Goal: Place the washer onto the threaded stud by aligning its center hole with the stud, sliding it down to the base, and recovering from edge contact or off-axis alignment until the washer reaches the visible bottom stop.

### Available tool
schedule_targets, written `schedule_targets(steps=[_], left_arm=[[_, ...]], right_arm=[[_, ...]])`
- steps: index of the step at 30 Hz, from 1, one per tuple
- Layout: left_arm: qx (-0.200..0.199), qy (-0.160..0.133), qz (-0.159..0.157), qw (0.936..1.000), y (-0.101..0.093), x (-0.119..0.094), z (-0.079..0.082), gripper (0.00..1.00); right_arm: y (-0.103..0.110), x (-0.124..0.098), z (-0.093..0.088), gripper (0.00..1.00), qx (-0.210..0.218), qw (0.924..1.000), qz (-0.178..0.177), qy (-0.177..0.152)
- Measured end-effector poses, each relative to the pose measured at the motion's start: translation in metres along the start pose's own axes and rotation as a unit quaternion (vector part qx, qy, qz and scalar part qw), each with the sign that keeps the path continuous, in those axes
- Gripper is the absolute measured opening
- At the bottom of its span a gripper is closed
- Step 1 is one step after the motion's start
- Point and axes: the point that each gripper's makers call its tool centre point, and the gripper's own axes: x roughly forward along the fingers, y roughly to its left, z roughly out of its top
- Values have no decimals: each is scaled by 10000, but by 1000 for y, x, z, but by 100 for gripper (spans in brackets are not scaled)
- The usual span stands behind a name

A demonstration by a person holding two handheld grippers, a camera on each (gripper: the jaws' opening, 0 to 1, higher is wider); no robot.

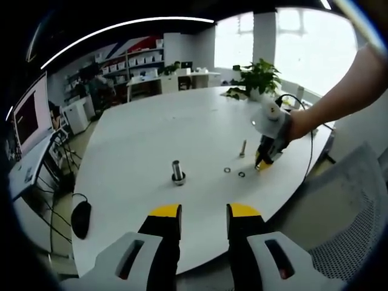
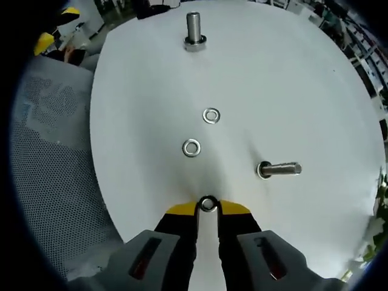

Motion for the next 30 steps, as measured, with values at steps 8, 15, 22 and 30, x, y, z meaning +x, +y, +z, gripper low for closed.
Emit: schedule_targets(steps=[8,15,22,30], left_arm=[[0,-1,-9,10000,-1,0,0,28],[12,17,-42,10000,-2,1,0,28],[22,31,-39,10000,-2,0,-1,29],[16,-9,-34,10000,-2,0,0,29]], right_arm=[[-21,-20,3,13,384,9986,-161,-322],[-38,-40,26,14,426,9964,-304,-662],[-46,-48,35,14,432,9959,-343,-714],[-49,-60,48,14,162,9963,-458,-714]])
